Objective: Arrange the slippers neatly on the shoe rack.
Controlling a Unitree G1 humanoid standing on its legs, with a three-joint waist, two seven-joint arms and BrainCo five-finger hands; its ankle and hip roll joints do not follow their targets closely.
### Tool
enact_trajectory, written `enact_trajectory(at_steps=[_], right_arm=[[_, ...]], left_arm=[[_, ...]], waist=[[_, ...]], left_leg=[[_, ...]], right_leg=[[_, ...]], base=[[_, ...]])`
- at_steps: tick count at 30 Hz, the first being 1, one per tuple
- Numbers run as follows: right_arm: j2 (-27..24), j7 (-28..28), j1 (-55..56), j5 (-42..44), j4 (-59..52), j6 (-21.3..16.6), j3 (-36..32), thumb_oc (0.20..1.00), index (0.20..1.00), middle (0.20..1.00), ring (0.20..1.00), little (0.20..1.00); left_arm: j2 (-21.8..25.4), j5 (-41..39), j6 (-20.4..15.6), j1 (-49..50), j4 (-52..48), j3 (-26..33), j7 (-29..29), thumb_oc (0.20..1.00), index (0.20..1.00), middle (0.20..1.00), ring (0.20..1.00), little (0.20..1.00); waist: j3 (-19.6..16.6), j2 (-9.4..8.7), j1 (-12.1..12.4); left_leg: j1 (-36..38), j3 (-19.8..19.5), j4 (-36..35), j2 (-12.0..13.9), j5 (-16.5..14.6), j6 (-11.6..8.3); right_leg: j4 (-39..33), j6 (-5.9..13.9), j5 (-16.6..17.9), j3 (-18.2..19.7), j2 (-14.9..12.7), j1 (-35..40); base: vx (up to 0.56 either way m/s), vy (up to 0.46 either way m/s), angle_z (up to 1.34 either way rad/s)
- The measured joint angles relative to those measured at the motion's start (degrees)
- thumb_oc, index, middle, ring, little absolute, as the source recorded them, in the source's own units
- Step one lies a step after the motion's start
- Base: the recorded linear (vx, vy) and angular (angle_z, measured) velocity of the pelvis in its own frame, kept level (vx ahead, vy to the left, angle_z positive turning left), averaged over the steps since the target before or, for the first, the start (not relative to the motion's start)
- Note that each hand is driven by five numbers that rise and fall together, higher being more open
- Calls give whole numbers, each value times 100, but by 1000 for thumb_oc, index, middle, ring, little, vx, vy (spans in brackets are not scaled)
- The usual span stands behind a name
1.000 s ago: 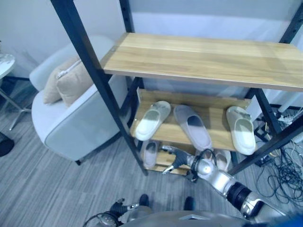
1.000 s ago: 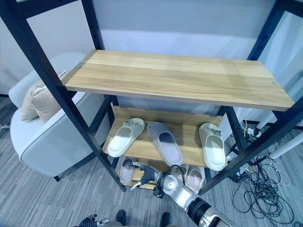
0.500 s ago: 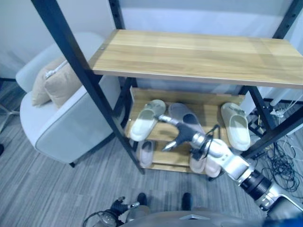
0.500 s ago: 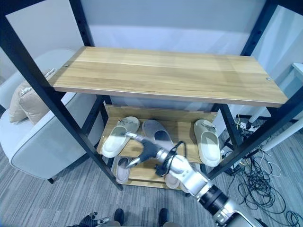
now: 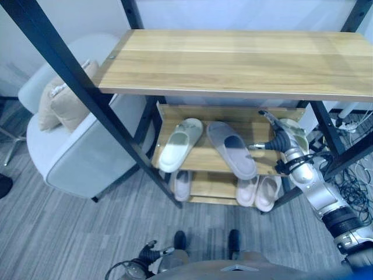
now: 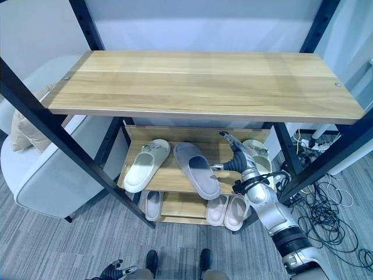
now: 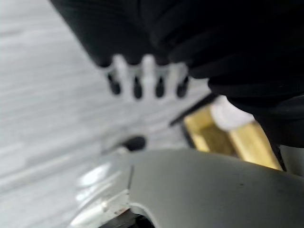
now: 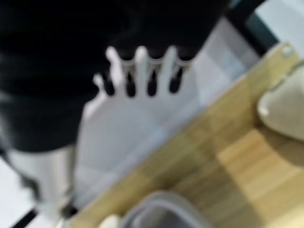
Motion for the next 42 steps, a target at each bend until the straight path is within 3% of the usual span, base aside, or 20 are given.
enact_trajectory(at_steps=[10, 22, 23, 24, 30, 33, 37, 42], right_arm=[[46, -181, -498, 125, 777, 92, 210, 1000, 1000, 1000, 1000, 1000], [117, -327, -1428, 479, 1555, 139, 485, 1000, 1000, 1000, 1000, 1000], [117, -328, -1531, 500, 1562, 142, 545, 351, 351, 351, 351, 351], [119, -330, -1566, 498, 1556, 143, 589, 200, 200, 200, 200, 200], [203, -627, -1584, 493, 1484, 141, 524, 200, 200, 200, 200, 200], [568, -850, -1199, 502, 1093, 132, 31, 200, 200, 200, 200, 200], [578, -997, -519, 534, 485, 113, -219, 200, 200, 200, 200, 200], [573, -1026, 104, 542, -131, -2, -482, 200, 200, 200, 200, 200]], left_arm=[[8, 32, -11, -107, -153, -48, 2, 1000, 1000, 1000, 1000, 1000], [43, -257, -131, -345, -339, -188, 20, 1000, 1000, 1000, 1000, 1000], [57, -251, -135, -378, -352, -224, 27, 1000, 1000, 1000, 1000, 1000], [61, -241, -135, -379, -361, -228, 33, 1000, 1000, 1000, 1000, 1000], [69, -237, -127, -460, -373, -273, 174, 1000, 1000, 1000, 1000, 1000], [69, -236, -126, -493, -376, -267, 248, 1000, 1000, 1000, 1000, 1000], [68, -232, -128, -518, -382, -258, 353, 1000, 1000, 1000, 1000, 1000], [114, -176, -115, -498, -366, -206, 398, 1000, 1000, 1000, 1000, 1000]], waist=[[102, 50, 189], [700, 130, 444], [761, 139, 446], [766, 139, 448], [775, 130, 427], [780, 127, 408], [811, 86, 361], [864, -12, 127]], left_leg=[[-320, -134, 1, -17, 72, -10], [-747, -182, 4, -112, 167, 52], [-748, -183, 6, -113, 175, 75], [-753, -182, 6, -118, 174, 78], [-763, -202, 7, -134, 154, 105], [-757, -239, 6, -133, 154, 105], [-717, -320, 4, -144, 152, 103], [-679, -298, 3, -137, 132, 73]], right_leg=[[-1, 31, 21, -129, -15, -252], [1, 51, 86, -150, -88, -657], [1, 48, 87, -150, -85, -659], [1, 48, 87, -151, -85, -664], [2, 59, 78, -190, -82, -661], [2, 63, 75, -241, -81, -632], [1, 110, 27, -288, -91, -544], [0, 99, 22, -272, -108, -522]], base=[[-24, 22, 6], [-18, 19, 3], [0, 0, 0], [-30, 31, 1], [1, 4, 1], [10, 9, 6], [10, 7, 11], [1, 1, -1]])
